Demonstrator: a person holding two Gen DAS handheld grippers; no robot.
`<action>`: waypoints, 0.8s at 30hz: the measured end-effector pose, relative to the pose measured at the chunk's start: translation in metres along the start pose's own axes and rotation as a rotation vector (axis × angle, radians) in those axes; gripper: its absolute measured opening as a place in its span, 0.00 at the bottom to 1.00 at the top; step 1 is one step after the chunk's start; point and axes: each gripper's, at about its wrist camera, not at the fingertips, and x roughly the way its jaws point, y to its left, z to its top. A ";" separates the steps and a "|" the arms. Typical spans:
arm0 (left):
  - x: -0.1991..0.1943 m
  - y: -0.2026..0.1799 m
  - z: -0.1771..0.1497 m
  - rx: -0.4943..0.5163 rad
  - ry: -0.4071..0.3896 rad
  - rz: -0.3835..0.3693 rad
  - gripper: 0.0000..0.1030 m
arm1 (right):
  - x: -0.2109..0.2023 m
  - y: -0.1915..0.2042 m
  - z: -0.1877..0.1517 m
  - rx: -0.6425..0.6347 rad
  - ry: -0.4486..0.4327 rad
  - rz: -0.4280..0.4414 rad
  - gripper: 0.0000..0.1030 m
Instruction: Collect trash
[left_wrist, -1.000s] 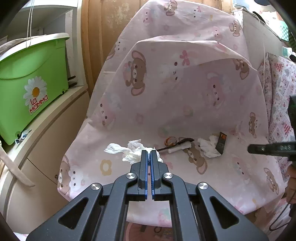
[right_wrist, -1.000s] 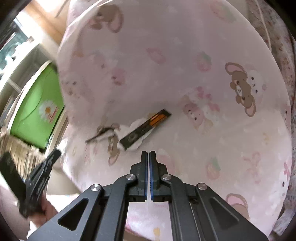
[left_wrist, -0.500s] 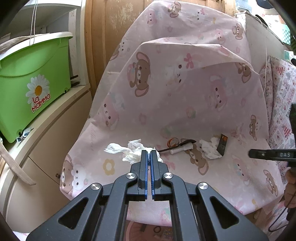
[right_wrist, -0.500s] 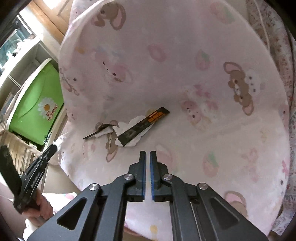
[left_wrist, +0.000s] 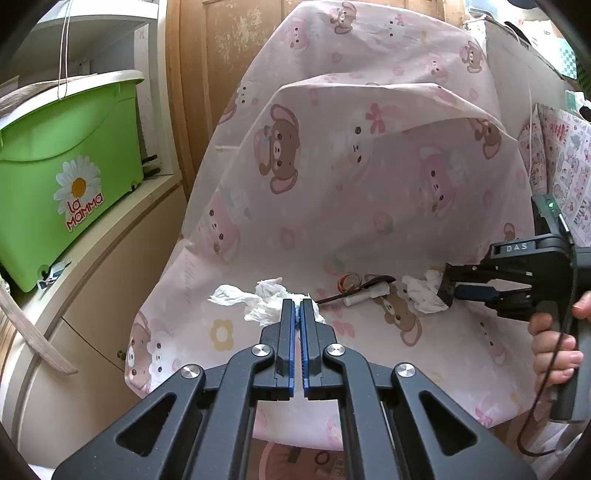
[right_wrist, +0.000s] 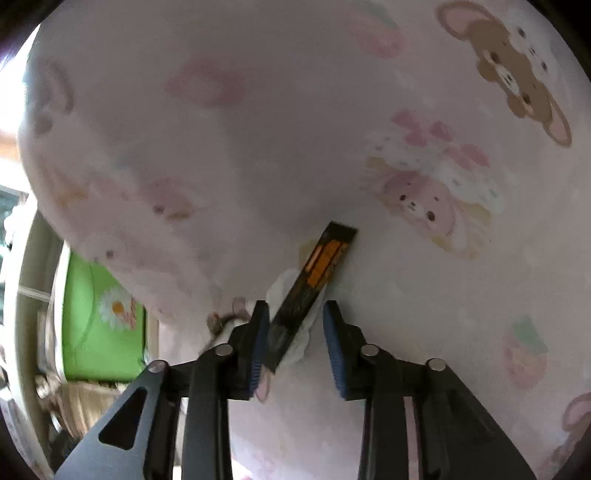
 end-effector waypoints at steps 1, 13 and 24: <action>0.000 0.001 0.000 -0.002 0.001 -0.002 0.02 | 0.002 -0.001 0.001 0.011 0.001 0.013 0.31; 0.002 0.001 0.002 -0.006 0.008 -0.003 0.02 | 0.004 0.013 -0.002 -0.069 -0.003 0.030 0.04; 0.000 0.005 0.003 -0.004 0.003 0.001 0.02 | -0.042 0.045 -0.023 -0.329 0.023 -0.056 0.03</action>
